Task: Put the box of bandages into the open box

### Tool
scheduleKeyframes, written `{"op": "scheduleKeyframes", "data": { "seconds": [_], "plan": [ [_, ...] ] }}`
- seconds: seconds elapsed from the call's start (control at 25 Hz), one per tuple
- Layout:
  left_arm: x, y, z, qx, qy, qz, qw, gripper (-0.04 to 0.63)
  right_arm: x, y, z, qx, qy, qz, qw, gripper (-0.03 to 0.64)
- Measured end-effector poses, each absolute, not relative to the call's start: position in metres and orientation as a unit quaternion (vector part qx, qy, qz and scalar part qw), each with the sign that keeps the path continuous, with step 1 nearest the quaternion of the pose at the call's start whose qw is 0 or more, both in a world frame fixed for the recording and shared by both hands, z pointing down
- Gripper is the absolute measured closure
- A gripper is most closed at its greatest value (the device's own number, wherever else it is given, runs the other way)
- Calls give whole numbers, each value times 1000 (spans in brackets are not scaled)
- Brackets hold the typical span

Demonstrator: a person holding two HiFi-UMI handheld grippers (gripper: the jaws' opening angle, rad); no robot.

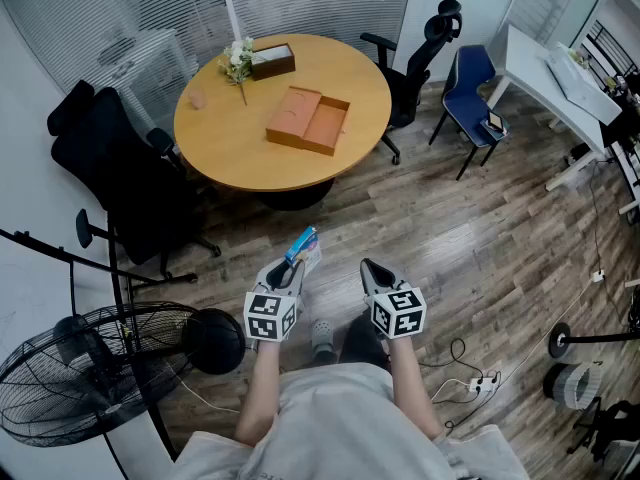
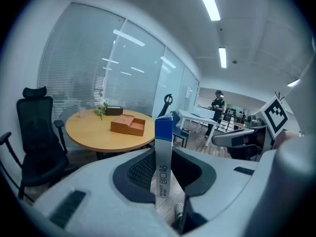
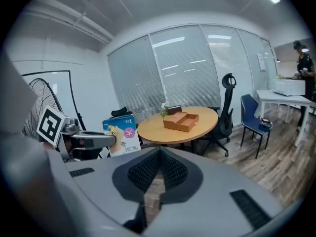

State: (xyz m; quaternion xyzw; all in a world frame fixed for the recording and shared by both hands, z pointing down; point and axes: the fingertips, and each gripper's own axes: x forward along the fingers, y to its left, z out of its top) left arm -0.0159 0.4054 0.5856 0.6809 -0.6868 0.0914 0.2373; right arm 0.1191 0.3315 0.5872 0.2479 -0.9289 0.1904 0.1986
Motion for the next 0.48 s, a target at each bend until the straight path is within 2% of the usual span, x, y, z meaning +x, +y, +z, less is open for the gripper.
{"op": "scheduleKeyframes", "data": {
  "seconds": [0.32, 0.48],
  "plan": [
    [-19, 380, 594, 684, -681, 90, 247, 505, 124, 313, 588, 261, -925, 194, 199, 620],
    [-11, 369, 595, 689, -674, 98, 250, 505, 130, 293, 584, 282, -918, 223, 167, 620]
  ]
}}
